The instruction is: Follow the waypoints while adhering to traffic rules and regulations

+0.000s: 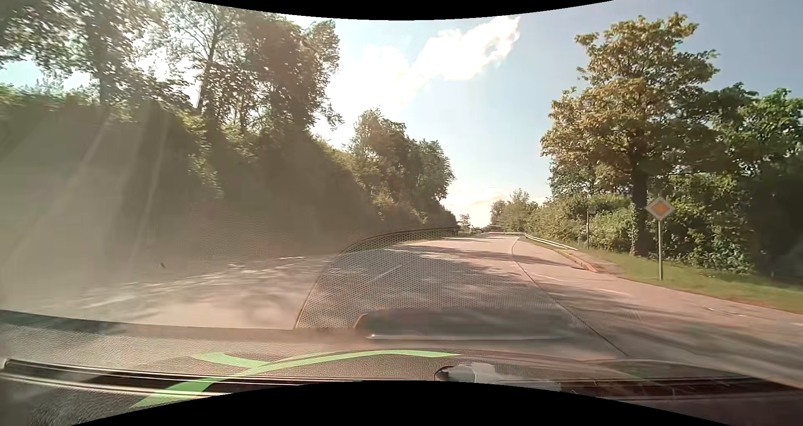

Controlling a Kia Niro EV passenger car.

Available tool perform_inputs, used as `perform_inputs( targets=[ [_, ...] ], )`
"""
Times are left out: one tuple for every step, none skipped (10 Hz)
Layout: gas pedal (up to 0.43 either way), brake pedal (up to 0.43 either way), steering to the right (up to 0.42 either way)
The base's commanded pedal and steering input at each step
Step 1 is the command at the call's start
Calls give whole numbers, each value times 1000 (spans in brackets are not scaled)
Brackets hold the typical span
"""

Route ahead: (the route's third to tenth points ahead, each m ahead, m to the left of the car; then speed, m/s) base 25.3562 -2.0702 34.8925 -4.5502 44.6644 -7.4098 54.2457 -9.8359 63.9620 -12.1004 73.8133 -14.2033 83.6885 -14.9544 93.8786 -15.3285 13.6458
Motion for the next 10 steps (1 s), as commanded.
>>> perform_inputs(
  targets=[
    [260, 0, 69],
    [260, 0, 69],
    [260, 0, 67],
    [260, 0, 66],
    [260, 0, 65],
    [268, 0, 63],
    [268, 0, 58],
    [268, 0, 54],
    [268, 0, 49],
    [268, 0, 46]
  ],
)
